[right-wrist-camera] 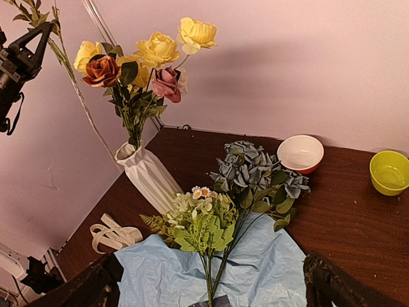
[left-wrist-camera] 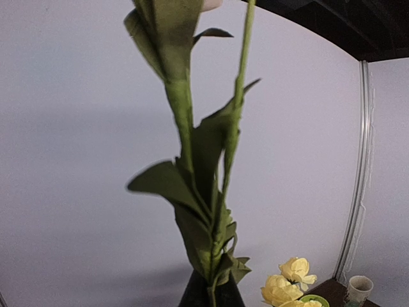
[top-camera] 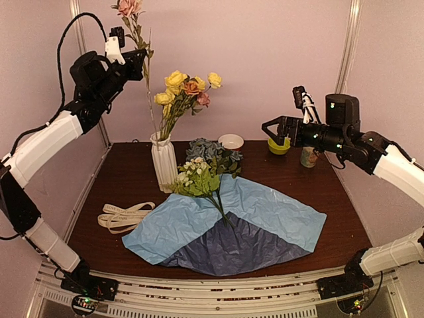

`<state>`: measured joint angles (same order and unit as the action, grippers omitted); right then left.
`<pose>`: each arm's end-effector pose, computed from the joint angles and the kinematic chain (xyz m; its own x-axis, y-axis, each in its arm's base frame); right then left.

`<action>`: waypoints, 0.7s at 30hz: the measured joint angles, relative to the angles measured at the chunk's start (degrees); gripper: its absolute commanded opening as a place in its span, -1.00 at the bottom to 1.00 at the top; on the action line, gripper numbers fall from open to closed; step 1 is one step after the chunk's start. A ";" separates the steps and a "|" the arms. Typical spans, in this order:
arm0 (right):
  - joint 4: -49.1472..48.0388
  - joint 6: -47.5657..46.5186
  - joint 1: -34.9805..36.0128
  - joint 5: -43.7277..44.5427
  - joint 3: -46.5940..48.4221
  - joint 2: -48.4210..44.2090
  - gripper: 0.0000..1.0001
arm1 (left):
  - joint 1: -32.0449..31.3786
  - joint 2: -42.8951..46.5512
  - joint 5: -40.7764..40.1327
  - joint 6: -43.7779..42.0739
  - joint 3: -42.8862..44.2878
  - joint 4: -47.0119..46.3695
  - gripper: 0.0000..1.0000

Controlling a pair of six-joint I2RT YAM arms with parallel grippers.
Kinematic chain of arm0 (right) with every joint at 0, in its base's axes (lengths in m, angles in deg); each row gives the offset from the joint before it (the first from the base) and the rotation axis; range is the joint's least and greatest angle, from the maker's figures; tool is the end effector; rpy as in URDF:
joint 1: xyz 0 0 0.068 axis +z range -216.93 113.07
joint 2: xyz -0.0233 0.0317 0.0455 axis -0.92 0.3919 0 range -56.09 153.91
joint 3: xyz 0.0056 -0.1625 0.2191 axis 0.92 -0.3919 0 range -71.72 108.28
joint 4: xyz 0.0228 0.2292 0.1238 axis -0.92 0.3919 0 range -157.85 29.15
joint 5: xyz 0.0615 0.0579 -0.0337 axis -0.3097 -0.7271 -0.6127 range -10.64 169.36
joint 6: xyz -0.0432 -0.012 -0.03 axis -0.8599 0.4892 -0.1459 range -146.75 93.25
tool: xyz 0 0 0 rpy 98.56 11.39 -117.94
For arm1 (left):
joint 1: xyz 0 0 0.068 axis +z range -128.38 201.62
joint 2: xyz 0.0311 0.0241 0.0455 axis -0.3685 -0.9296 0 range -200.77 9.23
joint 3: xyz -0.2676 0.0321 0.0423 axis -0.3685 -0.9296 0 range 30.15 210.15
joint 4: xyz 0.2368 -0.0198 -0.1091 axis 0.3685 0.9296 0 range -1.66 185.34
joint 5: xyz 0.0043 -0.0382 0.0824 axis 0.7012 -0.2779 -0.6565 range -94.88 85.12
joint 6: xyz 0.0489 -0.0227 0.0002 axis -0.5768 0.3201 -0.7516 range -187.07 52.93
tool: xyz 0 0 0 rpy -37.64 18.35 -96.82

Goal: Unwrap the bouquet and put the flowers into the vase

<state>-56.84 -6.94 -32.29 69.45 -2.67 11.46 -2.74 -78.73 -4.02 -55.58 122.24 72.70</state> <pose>0.2189 0.1586 0.4059 -0.3649 0.1538 -0.9183 -0.6121 0.7036 0.3610 0.3221 -0.1465 0.4919 0.2173 -0.3171 -0.9232 0.4782 0.8591 -0.1825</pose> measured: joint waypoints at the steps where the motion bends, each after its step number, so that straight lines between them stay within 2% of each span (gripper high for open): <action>1: 0.02 -0.13 0.00 0.00 0.00 0.09 1.00 | 0.00 -0.22 0.02 -0.02 0.22 -0.17 -1.00; 11: 0.48 -0.61 0.00 0.00 0.07 1.05 1.00 | 0.00 -7.19 0.04 -1.77 17.29 2.47 -1.00; 16: 0.57 -1.14 0.00 0.00 0.09 1.07 1.00 | 0.00 -7.19 0.04 -2.14 18.67 2.29 -1.00; 21: 0.74 -1.55 0.00 0.00 0.09 1.05 1.00 | 0.00 -6.95 0.04 -2.12 15.39 2.05 -1.00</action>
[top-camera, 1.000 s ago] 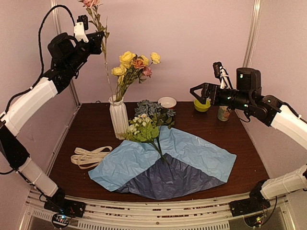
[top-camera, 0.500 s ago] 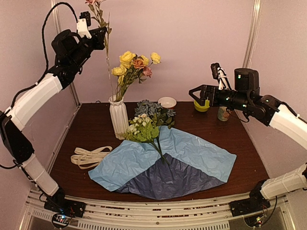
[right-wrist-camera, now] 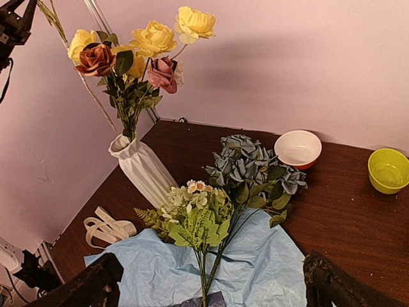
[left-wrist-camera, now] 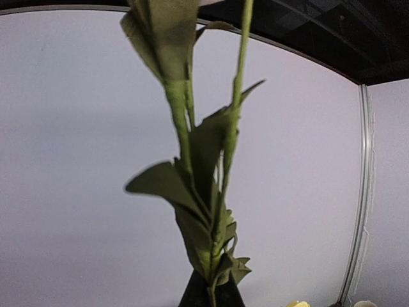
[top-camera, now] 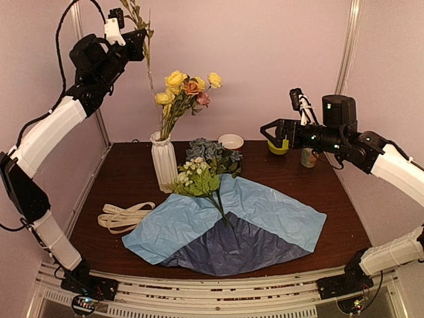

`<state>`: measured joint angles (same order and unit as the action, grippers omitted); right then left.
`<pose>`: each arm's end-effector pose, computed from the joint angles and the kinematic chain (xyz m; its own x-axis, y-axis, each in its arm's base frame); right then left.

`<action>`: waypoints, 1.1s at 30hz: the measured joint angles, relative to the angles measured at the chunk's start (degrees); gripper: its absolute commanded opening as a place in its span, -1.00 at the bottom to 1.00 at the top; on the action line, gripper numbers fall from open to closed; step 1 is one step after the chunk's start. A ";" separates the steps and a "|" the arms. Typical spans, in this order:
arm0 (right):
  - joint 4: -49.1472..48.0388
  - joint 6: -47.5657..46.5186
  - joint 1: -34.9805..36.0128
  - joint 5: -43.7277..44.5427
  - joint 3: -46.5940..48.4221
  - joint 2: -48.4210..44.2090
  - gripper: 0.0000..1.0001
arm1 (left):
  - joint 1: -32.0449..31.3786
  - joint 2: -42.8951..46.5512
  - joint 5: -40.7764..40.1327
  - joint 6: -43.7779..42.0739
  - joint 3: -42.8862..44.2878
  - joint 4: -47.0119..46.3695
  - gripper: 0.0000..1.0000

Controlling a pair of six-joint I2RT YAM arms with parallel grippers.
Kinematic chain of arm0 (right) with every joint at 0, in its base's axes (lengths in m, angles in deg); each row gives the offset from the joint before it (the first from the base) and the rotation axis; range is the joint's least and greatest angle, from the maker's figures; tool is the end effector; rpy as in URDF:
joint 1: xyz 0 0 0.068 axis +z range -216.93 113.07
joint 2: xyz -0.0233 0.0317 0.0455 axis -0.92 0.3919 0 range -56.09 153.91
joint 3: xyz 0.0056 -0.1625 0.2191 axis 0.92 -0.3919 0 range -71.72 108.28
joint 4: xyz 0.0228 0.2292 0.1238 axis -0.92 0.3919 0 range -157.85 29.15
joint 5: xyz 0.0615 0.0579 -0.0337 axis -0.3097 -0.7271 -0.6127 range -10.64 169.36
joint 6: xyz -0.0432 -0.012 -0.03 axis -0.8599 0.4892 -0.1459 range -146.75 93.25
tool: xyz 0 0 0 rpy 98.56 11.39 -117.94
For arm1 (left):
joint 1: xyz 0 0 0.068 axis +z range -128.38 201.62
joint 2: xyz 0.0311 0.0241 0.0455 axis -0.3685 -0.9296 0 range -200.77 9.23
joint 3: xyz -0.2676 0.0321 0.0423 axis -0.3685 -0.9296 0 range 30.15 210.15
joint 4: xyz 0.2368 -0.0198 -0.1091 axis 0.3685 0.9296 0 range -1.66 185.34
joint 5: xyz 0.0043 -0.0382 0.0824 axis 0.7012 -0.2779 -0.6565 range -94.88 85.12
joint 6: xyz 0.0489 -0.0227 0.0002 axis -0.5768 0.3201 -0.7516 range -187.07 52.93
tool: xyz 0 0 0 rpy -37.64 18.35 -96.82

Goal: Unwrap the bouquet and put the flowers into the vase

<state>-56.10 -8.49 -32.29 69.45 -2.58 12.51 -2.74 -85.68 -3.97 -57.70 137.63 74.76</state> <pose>0.2230 0.1615 0.4004 -0.3707 0.1191 -0.9211 -0.6135 0.7132 0.3391 0.3341 -0.1520 0.5367 0.3270 -0.3268 -0.8867 0.4851 0.8633 -0.1392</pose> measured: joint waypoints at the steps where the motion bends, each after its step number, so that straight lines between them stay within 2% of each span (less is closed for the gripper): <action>1: 0.02 -0.02 0.00 0.02 0.00 0.02 1.00 | 0.00 0.15 -0.02 0.00 -1.16 0.04 -1.00; 15: 0.11 0.15 0.00 0.00 -0.26 -0.17 1.00 | 0.00 2.89 -0.04 0.02 -13.84 -1.09 -1.00; 17: 0.09 0.15 0.00 0.02 -0.44 -0.44 1.00 | 0.00 3.02 -0.04 0.02 -14.19 -1.33 -0.13; 19: 0.09 0.20 0.00 0.02 -0.63 -0.79 1.00 | 0.00 3.30 -0.07 0.00 -14.45 -1.42 0.44; 21: 0.04 0.28 0.00 0.02 -0.92 -1.01 1.00 | 0.00 4.48 -0.09 0.28 -16.37 -2.01 0.84; 22: 0.04 0.39 0.00 0.04 -1.03 -1.07 1.00 | 0.00 5.33 -0.17 0.63 -17.73 -2.05 0.95; 30: -0.87 2.12 0.00 0.28 -3.56 -2.12 1.00 | -0.70 17.22 -2.25 6.08 -37.55 -2.43 0.97; 33: -1.25 3.04 0.00 0.26 -4.22 -2.23 1.00 | -1.05 20.65 -3.56 7.04 -40.48 -0.15 0.97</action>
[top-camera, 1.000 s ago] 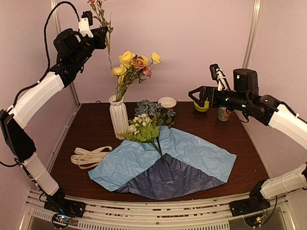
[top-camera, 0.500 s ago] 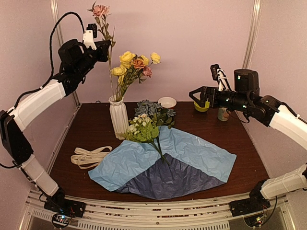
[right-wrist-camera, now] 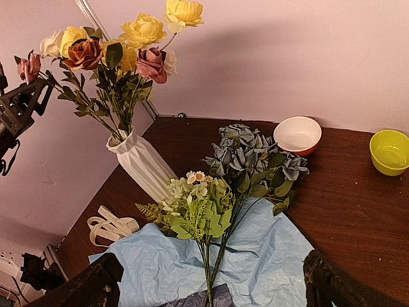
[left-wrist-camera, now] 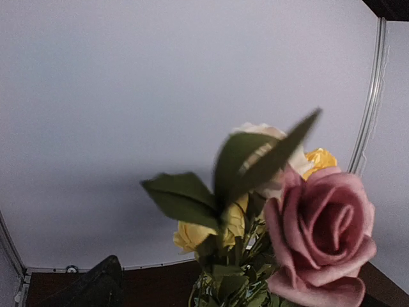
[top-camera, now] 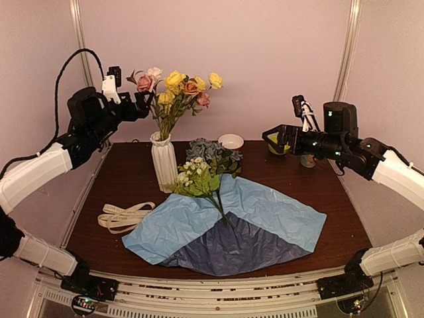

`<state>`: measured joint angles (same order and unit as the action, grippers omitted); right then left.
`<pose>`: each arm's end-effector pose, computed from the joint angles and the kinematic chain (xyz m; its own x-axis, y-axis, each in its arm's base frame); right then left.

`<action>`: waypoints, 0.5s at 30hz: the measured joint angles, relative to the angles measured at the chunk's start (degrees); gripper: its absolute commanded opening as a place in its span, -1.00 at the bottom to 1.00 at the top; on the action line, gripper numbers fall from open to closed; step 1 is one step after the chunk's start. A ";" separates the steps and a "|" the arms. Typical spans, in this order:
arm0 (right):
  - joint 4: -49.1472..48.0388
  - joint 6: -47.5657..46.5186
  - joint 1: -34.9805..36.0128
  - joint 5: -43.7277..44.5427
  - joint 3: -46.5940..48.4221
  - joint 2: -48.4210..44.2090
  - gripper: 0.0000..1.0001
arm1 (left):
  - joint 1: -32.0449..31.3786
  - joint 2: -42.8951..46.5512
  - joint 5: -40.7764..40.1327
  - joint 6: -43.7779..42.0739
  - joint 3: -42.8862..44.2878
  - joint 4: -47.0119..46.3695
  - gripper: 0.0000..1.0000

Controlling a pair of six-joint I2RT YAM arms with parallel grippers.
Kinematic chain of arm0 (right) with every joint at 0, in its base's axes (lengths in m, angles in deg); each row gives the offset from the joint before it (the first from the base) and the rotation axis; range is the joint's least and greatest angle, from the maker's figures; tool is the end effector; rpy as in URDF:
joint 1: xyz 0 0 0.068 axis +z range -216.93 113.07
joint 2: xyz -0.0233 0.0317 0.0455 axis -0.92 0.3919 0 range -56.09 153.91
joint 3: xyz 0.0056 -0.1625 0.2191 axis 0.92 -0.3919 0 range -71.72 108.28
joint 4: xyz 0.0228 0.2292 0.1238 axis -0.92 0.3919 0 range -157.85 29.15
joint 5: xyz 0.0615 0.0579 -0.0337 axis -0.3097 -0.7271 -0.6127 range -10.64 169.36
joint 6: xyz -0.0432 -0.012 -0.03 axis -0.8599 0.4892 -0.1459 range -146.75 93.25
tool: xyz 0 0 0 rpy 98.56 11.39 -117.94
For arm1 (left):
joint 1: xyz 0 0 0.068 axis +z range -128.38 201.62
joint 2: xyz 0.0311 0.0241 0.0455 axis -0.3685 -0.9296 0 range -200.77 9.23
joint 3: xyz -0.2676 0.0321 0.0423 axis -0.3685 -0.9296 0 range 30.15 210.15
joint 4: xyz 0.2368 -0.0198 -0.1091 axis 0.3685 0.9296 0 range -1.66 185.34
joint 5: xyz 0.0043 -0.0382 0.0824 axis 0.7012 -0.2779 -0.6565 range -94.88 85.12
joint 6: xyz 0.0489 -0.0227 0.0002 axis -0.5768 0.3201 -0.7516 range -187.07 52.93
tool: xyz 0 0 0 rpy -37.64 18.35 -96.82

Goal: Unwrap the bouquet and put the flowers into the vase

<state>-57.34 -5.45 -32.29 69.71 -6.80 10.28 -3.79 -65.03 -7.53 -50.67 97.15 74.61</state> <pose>0.2167 0.1569 0.3866 -0.4113 0.1512 -0.8989 -0.5859 0.7116 0.3878 0.2788 -0.1307 0.4085 -0.0115 -0.3068 -0.9517 0.4002 0.8708 -0.2855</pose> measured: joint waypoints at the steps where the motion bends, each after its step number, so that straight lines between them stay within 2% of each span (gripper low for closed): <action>1: -0.07 0.35 0.00 -0.04 -0.07 0.04 1.00 | -0.11 0.85 -0.44 0.09 -0.02 0.96 0.97; 7: -1.07 2.75 0.09 -1.81 -0.04 2.23 0.93 | -0.11 3.91 -3.32 1.84 5.88 11.45 0.97; 12: -0.07 3.10 1.97 -2.69 0.94 8.20 0.85 | -0.11 8.61 -4.96 7.89 7.87 23.74 0.93; 15: 2.80 1.73 5.14 -2.34 3.89 14.03 0.81 | -0.11 12.31 -5.84 13.20 7.87 34.10 0.89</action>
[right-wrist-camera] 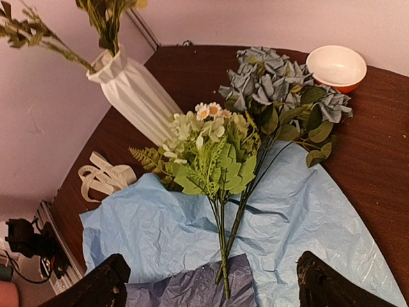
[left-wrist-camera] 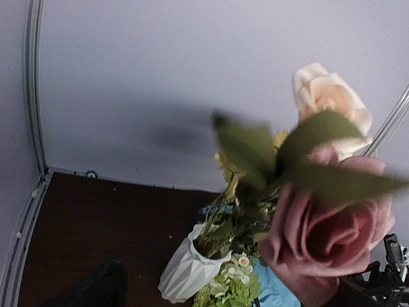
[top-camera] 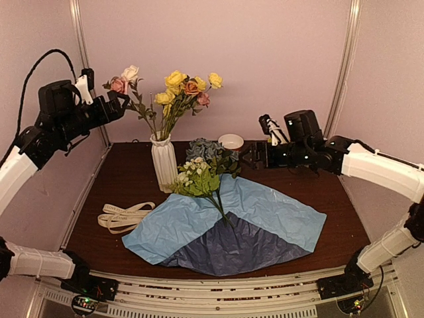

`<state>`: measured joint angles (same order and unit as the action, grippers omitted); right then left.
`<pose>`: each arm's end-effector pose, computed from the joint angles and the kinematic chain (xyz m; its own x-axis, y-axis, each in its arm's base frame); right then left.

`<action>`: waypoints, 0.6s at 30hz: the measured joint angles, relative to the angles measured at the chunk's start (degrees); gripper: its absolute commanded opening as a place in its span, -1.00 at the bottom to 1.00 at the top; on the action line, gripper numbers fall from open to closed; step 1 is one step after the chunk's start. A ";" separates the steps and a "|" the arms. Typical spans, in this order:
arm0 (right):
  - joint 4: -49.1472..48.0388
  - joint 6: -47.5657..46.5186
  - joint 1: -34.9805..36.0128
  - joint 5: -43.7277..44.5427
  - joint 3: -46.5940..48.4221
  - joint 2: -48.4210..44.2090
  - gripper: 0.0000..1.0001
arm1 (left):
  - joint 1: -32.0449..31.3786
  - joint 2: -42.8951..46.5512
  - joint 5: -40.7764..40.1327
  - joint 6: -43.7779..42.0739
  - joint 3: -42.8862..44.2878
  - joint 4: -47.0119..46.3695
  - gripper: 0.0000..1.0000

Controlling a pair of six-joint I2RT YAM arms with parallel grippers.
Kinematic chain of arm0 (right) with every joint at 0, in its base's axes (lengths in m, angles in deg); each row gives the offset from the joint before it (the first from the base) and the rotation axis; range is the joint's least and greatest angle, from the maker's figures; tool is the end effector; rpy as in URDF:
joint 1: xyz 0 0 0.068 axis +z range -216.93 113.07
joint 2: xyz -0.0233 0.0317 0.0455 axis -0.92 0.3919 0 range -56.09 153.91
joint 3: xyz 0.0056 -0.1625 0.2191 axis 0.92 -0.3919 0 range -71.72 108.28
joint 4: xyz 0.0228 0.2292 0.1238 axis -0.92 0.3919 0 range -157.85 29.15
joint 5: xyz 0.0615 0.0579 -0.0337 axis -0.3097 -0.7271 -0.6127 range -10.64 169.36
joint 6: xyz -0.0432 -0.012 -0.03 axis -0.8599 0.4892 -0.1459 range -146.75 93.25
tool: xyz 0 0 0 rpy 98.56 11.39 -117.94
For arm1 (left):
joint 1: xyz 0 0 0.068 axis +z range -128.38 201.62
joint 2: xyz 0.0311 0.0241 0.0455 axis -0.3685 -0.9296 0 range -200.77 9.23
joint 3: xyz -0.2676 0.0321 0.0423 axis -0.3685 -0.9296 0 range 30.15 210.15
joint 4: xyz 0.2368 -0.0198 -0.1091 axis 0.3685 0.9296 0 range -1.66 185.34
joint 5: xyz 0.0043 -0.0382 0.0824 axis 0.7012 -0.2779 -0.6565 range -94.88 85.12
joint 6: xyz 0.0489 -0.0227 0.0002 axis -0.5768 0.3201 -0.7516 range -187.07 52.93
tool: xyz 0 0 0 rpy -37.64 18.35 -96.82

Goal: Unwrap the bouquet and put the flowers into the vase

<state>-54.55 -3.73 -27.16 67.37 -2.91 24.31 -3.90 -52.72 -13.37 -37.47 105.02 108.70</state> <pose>0.2465 0.2148 0.3375 -0.5990 -0.0008 -0.8008 -0.5827 0.6863 0.4352 0.2094 -0.0942 0.4456 -0.2467 -0.4235 -0.8716 0.1980 0.8584 -0.4732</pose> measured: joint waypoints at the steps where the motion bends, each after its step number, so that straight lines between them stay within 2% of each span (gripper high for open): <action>1: 0.79 -0.55 1.09 0.07 1.05 1.84 0.80 | 0.00 1.11 -0.11 1.99 0.00 3.50 0.88; 8: 7.21 -4.72 6.93 1.09 8.17 14.40 0.65 | 0.00 9.81 3.02 14.71 -2.60 21.27 0.85; 18: 15.69 -9.94 7.78 3.19 18.88 27.47 0.50 | 0.00 21.00 8.39 24.28 -10.45 32.24 0.81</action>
<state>-38.85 -13.67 -19.38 70.56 15.98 51.78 -3.90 -31.72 -4.98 -13.18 94.57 140.94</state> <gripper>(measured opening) 0.772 0.912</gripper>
